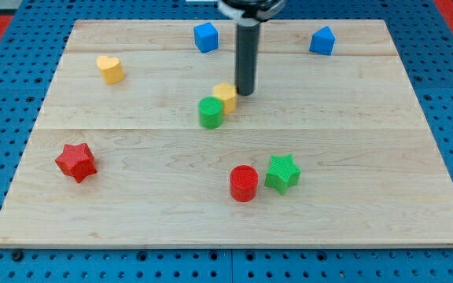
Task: Place the green star close to the red circle
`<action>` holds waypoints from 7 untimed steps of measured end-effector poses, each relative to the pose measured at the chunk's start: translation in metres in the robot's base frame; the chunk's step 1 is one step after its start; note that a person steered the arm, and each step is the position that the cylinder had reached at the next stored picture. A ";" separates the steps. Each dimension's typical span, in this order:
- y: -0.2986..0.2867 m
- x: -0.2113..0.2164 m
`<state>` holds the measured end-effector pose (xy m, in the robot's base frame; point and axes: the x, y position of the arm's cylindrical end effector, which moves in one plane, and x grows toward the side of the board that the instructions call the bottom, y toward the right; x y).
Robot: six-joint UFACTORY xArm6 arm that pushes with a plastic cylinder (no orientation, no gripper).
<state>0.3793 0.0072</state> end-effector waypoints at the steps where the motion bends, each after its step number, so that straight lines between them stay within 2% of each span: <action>1: -0.015 0.028; 3: -0.004 0.047; 4: 0.086 0.042; 5: 0.161 0.061; 6: 0.171 0.115; 7: 0.137 0.172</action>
<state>0.5515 0.1447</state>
